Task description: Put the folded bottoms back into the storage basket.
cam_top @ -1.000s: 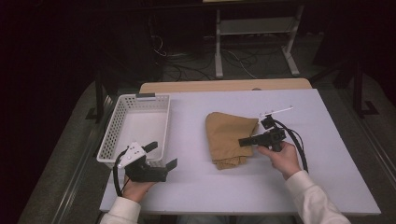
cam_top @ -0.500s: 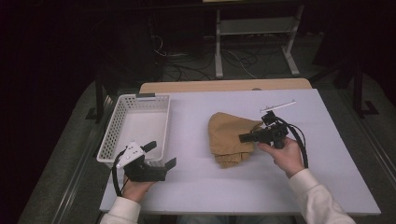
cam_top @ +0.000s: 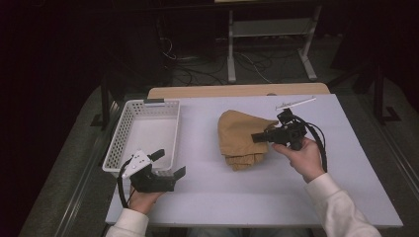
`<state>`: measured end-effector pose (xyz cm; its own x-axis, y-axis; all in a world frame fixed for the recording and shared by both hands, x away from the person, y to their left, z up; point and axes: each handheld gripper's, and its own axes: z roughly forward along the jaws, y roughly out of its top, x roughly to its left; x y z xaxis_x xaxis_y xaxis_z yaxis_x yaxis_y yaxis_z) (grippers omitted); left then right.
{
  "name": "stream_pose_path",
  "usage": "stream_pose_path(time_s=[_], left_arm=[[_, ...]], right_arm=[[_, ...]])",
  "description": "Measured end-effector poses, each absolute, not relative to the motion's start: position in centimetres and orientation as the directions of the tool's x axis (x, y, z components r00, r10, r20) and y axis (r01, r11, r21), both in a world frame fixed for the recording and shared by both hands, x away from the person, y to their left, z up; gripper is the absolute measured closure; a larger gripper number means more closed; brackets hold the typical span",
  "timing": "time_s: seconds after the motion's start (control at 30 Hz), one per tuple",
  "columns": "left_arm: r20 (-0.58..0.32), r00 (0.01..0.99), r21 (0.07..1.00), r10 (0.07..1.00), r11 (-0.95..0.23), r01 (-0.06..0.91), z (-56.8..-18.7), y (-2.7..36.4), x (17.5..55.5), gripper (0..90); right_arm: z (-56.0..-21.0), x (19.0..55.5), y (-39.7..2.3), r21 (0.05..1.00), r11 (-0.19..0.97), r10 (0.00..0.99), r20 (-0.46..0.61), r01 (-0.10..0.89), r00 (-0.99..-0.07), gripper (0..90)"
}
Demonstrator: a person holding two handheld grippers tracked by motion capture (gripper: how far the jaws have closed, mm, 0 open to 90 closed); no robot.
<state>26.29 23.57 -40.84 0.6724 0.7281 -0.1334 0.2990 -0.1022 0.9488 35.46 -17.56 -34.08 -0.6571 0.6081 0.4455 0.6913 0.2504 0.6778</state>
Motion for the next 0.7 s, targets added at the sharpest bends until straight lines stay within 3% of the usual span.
stream_pose_path(time_s=[0.7], left_arm=[[-0.137, 0.670, 0.950, 0.730, -0.095, 0.298, -40.8, 23.6, 26.3, 0.2]], right_arm=[[-30.5, 35.6, -17.1, 0.714, 0.260, 0.608, 0.402, 0.650, -0.684, 82.0]])
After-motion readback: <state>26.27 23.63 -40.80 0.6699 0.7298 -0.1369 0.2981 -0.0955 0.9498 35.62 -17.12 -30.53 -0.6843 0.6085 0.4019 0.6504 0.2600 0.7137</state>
